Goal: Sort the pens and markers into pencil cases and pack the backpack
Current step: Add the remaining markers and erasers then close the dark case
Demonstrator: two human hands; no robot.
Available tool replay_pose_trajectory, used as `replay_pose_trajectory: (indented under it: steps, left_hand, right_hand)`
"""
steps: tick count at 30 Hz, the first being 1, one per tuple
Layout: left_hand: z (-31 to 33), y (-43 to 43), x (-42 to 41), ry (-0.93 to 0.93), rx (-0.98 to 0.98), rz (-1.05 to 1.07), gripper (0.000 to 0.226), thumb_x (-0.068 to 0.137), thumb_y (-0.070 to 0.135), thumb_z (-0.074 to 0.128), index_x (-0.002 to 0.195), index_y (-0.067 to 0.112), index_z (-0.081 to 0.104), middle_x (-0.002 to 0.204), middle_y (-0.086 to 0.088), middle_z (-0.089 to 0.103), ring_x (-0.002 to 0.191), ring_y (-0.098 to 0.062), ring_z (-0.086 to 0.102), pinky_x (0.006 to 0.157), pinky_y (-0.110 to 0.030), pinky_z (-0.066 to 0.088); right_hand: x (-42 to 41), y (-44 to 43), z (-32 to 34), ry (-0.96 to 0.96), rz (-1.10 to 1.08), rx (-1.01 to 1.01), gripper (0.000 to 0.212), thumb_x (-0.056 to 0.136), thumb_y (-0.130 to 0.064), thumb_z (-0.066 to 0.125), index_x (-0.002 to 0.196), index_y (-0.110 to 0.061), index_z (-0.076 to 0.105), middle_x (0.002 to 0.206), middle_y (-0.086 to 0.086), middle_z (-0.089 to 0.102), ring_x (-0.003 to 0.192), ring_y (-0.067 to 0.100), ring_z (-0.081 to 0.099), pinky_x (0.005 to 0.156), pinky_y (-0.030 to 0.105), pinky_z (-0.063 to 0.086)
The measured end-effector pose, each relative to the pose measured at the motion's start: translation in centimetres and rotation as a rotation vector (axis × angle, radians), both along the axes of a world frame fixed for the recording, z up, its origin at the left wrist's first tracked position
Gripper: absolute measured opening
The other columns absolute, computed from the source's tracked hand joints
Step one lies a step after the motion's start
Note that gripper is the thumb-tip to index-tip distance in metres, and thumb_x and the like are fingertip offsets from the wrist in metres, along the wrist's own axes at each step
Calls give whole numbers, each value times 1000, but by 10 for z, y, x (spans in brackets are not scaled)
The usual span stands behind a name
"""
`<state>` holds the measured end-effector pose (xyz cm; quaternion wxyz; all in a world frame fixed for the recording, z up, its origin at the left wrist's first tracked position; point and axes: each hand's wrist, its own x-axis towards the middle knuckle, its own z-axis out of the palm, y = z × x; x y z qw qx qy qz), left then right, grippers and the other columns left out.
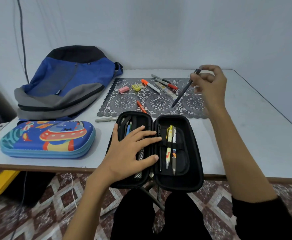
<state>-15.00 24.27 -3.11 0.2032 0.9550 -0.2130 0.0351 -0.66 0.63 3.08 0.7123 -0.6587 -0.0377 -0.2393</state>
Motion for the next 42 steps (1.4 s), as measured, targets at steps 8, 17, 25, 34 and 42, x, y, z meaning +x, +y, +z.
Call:
replay_pose_trajectory:
  steps: [8, 17, 25, 34, 42]
  left_hand:
    - [-1, -1, -1, -6, -5, -2, 59, 81, 76, 28, 136, 58, 39, 148, 38, 27, 144, 12, 3, 112, -52, -25]
    - [1, -1, 0, 3, 5, 3, 60, 80, 76, 27, 136, 58, 39, 148, 38, 26, 144, 12, 2, 111, -51, -26]
    - [1, 0, 0, 8, 15, 2, 59, 80, 76, 26, 136, 59, 38, 148, 38, 25, 144, 12, 1, 111, -52, -25]
    - [0, -1, 0, 7, 8, -3, 61, 80, 75, 26, 137, 58, 39, 148, 37, 26, 144, 12, 1, 111, -51, -26]
    - [0, -1, -1, 7, -6, -1, 60, 80, 75, 26, 136, 58, 39, 148, 37, 26, 144, 12, 1, 112, -52, -26]
  right_hand:
    - [-21, 20, -17, 295, 378, -153, 30, 83, 2, 69, 110, -3, 57, 81, 12, 68, 62, 16, 67, 59, 23, 57]
    - [-24, 27, -31, 424, 511, -339, 30, 81, -2, 73, 108, 2, 60, 85, 18, 68, 65, 19, 66, 58, 25, 57]
    - [-32, 30, -23, 381, 622, -807, 23, 75, -10, 81, 91, 1, 68, 59, -8, 62, 43, -2, 48, 51, 19, 39]
    - [-27, 28, -15, 410, 756, -1024, 21, 76, -23, 81, 87, -7, 73, 69, -9, 69, 57, -3, 56, 55, 19, 44]
    - [12, 85, -12, 284, 384, -1152, 23, 86, -26, 69, 72, -8, 65, 66, -4, 57, 56, 10, 48, 62, 27, 44]
